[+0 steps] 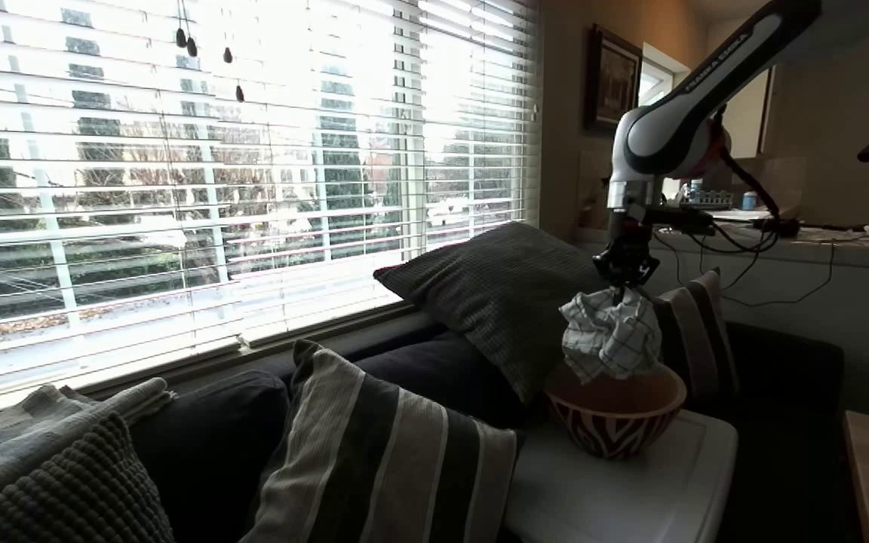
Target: Remove the towel from the bowl.
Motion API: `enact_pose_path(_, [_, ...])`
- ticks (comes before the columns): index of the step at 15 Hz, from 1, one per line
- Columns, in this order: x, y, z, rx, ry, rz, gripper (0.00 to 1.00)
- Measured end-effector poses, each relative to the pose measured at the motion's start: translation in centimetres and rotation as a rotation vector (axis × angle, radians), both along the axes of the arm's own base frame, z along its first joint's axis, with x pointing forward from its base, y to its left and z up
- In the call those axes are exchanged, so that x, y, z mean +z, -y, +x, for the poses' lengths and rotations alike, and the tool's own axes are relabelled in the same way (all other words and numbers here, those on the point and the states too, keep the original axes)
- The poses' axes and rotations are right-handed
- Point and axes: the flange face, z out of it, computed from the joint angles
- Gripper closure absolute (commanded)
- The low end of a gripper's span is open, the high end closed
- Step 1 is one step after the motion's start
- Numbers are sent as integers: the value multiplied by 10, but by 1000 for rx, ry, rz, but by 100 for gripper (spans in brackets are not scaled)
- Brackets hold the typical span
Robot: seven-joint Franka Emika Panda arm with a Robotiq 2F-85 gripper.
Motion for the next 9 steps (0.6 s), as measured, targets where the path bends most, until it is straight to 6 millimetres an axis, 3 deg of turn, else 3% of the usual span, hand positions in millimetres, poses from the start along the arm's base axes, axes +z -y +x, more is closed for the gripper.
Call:
enact_pose_path(5, [74, -76, 12, 185, 177, 9, 97])
enact_pose_path(9, [115, -127, 44, 248, 378, -22, 97])
